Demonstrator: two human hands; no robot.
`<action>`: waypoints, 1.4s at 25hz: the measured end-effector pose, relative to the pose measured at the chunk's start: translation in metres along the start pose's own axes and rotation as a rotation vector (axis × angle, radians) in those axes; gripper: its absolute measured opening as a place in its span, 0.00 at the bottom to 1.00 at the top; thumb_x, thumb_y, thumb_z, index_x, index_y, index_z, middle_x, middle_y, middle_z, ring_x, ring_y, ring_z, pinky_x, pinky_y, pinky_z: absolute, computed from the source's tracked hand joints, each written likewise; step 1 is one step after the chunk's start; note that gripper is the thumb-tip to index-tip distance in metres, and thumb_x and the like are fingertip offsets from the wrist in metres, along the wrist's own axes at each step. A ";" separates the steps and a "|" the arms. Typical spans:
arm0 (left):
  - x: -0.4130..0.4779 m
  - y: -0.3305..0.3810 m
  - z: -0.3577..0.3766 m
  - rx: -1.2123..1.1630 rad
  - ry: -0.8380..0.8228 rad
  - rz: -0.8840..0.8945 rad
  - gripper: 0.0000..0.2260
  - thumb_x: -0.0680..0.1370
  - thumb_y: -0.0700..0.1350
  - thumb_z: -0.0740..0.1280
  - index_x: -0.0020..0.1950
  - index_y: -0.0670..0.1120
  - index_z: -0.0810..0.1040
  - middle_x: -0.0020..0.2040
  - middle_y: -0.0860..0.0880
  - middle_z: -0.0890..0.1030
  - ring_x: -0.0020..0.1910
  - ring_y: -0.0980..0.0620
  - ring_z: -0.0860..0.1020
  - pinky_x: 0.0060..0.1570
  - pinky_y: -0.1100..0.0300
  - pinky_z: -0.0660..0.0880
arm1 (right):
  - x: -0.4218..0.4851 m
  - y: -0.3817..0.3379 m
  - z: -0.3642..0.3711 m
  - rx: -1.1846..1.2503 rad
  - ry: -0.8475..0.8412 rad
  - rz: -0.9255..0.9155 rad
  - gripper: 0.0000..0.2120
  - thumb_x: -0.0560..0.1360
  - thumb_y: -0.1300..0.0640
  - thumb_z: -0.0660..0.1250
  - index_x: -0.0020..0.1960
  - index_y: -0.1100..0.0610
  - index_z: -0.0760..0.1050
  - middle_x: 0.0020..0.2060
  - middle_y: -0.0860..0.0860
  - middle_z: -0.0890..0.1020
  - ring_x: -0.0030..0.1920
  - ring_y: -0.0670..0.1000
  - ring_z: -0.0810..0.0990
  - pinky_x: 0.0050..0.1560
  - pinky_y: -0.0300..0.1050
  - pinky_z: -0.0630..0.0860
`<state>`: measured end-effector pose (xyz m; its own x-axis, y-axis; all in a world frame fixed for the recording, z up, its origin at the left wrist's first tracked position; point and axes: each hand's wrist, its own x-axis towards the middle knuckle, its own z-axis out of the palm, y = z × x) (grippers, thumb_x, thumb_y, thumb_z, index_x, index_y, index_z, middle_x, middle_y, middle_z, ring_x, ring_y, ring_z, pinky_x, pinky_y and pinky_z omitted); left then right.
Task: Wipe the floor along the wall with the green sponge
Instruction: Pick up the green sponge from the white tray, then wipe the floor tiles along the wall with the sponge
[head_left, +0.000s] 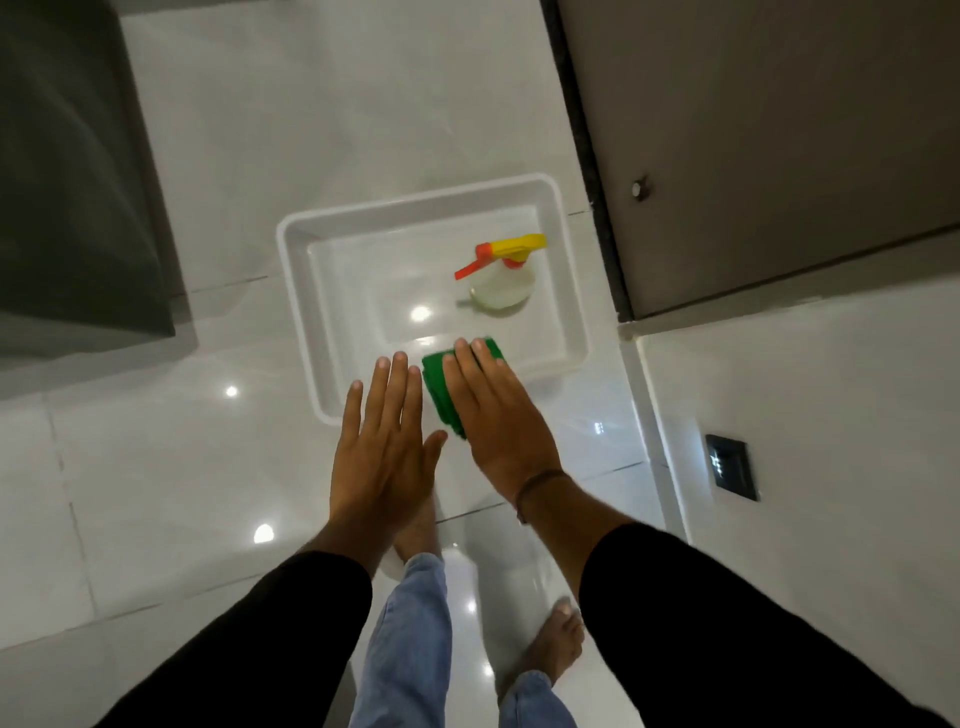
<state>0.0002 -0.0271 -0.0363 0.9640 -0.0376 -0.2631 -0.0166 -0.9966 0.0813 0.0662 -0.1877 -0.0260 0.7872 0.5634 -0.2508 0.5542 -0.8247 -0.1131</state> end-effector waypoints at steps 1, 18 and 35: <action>-0.011 0.014 -0.001 0.015 0.000 0.016 0.35 0.88 0.60 0.48 0.88 0.38 0.59 0.89 0.37 0.58 0.89 0.36 0.56 0.86 0.35 0.58 | -0.027 0.002 -0.002 0.007 -0.012 0.030 0.33 0.77 0.59 0.55 0.81 0.64 0.51 0.80 0.64 0.60 0.80 0.65 0.57 0.81 0.59 0.55; -0.048 0.221 0.254 0.011 -0.098 0.177 0.35 0.89 0.60 0.46 0.88 0.37 0.58 0.89 0.36 0.57 0.89 0.36 0.56 0.87 0.35 0.57 | -0.242 0.141 0.276 0.243 -0.144 0.276 0.33 0.76 0.62 0.52 0.81 0.62 0.54 0.81 0.61 0.59 0.82 0.62 0.52 0.80 0.60 0.58; 0.107 0.235 0.450 -0.104 0.134 0.223 0.36 0.86 0.56 0.56 0.89 0.40 0.51 0.91 0.37 0.52 0.90 0.38 0.50 0.87 0.34 0.46 | -0.108 0.286 0.421 0.154 0.099 0.293 0.44 0.70 0.53 0.63 0.82 0.62 0.51 0.83 0.60 0.53 0.83 0.59 0.48 0.81 0.60 0.49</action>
<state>-0.0204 -0.2989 -0.4782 0.9662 -0.2382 -0.0984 -0.2119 -0.9516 0.2225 0.0257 -0.5056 -0.4362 0.9333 0.2975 -0.2009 0.2593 -0.9457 -0.1959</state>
